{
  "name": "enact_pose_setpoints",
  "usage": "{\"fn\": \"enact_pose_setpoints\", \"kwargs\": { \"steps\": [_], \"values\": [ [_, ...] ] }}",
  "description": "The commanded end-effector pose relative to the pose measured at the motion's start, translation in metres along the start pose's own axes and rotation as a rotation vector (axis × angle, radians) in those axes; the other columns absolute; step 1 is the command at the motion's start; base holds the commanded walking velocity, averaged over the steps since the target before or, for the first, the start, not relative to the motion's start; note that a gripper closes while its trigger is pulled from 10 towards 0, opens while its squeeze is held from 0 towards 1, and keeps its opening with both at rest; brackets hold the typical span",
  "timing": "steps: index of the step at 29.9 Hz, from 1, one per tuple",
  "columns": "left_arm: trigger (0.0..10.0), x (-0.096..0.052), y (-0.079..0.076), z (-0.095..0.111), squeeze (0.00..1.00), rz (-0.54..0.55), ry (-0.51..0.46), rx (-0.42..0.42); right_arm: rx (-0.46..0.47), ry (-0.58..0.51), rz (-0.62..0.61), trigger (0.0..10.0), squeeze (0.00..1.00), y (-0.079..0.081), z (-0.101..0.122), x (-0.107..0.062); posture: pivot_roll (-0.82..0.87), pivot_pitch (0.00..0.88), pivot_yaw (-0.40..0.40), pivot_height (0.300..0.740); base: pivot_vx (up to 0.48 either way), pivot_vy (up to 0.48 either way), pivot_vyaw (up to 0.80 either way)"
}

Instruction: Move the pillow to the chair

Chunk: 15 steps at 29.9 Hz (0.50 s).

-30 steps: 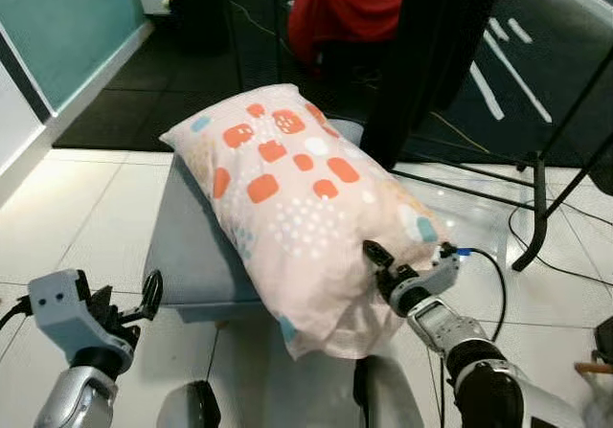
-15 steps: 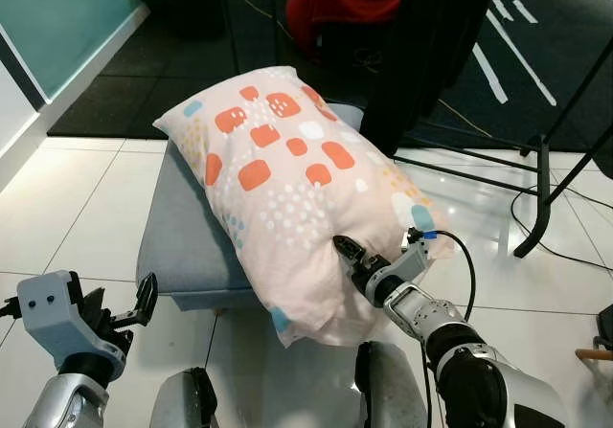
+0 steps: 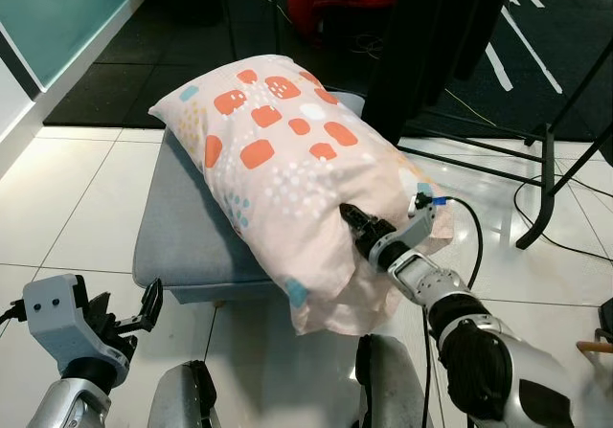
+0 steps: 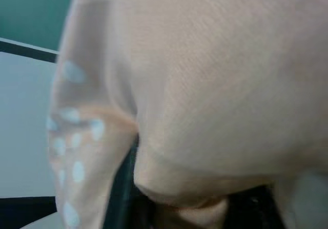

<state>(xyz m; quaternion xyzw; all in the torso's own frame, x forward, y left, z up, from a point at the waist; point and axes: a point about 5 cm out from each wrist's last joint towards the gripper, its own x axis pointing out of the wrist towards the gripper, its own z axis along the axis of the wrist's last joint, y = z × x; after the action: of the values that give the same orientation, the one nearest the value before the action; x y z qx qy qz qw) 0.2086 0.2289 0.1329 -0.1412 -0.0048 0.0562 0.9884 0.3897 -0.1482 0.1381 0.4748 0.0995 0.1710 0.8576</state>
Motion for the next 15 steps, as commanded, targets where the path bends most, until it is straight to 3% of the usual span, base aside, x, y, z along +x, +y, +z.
{"fn": "enact_pose_setpoints", "kwargs": {
  "steps": [1,11,15],
  "values": [
    [10.0,-0.004,0.001,-0.002,0.00,-0.007,0.028,0.018,-0.002,-0.053,0.048,0.0,0.00,0.010,0.011,0.003,0.04,0.312,0.025,0.440,0.000,0.000,0.00],
    [10.0,-0.004,0.003,-0.003,0.00,-0.004,0.029,0.015,-0.028,-0.106,0.055,0.0,0.00,0.012,0.027,0.001,0.04,0.298,0.031,0.440,0.000,0.000,0.00],
    [10.0,0.003,-0.001,-0.001,0.00,-0.016,0.007,0.006,-0.083,-0.090,0.081,0.0,0.00,0.013,0.033,-0.001,0.04,0.265,0.018,0.440,0.000,0.000,0.00]
  ]
}}
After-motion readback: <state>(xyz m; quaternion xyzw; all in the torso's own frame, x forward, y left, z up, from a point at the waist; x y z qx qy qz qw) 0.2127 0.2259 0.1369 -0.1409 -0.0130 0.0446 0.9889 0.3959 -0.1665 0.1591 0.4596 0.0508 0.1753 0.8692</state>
